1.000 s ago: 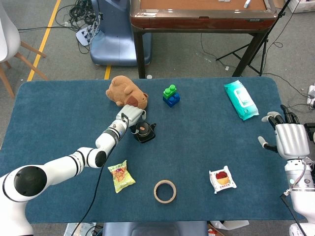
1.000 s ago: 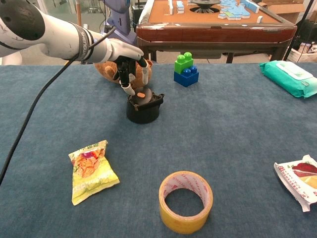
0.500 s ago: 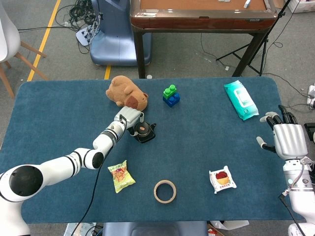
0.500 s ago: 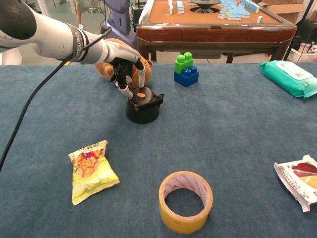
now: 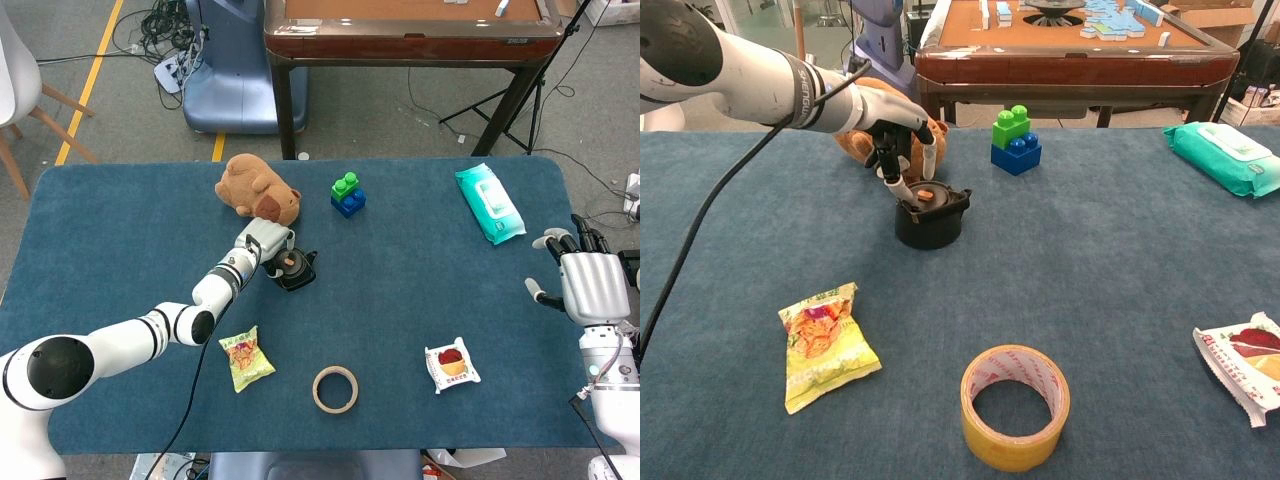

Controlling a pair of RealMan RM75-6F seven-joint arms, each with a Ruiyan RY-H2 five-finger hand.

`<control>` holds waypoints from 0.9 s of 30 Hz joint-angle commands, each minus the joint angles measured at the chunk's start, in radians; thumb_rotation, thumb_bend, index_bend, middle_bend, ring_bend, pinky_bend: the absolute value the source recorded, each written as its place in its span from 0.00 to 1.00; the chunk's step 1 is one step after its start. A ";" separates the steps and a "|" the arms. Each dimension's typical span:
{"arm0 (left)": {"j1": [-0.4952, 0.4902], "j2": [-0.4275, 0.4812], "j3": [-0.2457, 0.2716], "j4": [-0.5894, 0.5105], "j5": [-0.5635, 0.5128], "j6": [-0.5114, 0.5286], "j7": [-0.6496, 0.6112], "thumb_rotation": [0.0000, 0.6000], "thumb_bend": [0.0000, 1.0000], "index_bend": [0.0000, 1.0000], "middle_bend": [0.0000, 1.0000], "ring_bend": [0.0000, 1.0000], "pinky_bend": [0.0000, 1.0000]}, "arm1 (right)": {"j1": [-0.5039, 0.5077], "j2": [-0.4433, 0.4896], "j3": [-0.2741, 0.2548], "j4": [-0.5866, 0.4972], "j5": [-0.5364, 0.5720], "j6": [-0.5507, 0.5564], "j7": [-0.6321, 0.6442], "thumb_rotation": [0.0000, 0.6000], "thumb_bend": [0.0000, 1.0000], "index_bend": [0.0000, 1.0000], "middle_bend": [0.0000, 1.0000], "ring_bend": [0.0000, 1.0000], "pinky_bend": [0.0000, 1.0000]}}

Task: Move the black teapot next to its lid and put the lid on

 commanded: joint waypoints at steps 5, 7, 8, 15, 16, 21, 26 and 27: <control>0.052 0.054 -0.044 -0.059 0.057 0.061 -0.054 0.93 0.21 0.34 0.78 0.63 0.58 | 0.001 0.004 0.003 -0.004 -0.001 0.000 0.002 1.00 0.20 0.36 0.28 0.07 0.15; 0.074 0.076 -0.050 -0.076 0.080 0.080 -0.069 0.93 0.22 0.33 0.78 0.63 0.58 | 0.002 0.005 0.005 -0.004 0.000 -0.001 0.002 1.00 0.20 0.36 0.28 0.07 0.15; 0.084 0.087 -0.051 -0.082 0.087 0.086 -0.074 0.93 0.22 0.32 0.78 0.63 0.58 | 0.003 0.005 0.006 -0.004 0.000 -0.001 0.004 1.00 0.20 0.36 0.28 0.07 0.15; 0.191 0.211 -0.060 -0.181 0.156 0.159 -0.131 0.93 0.22 0.31 0.76 0.61 0.58 | 0.007 0.002 0.010 0.008 0.000 -0.010 0.028 1.00 0.20 0.36 0.28 0.07 0.15; 0.208 0.230 -0.057 -0.197 0.168 0.174 -0.135 0.93 0.22 0.31 0.75 0.61 0.58 | 0.008 0.003 0.009 0.010 0.001 -0.015 0.030 1.00 0.20 0.36 0.28 0.07 0.15; 0.315 0.340 -0.049 -0.310 0.247 0.268 -0.177 0.88 0.21 0.28 0.70 0.55 0.58 | 0.013 0.006 0.006 0.009 -0.006 -0.034 0.051 1.00 0.20 0.36 0.28 0.07 0.15; 0.449 0.423 -0.035 -0.396 0.341 0.395 -0.245 0.83 0.21 0.26 0.60 0.45 0.58 | 0.011 0.022 -0.008 0.010 -0.029 -0.055 0.084 1.00 0.20 0.35 0.28 0.07 0.15; 0.485 0.438 -0.032 -0.411 0.361 0.427 -0.266 0.83 0.21 0.26 0.57 0.42 0.58 | 0.010 0.029 -0.013 0.011 -0.033 -0.064 0.094 1.00 0.20 0.34 0.28 0.07 0.15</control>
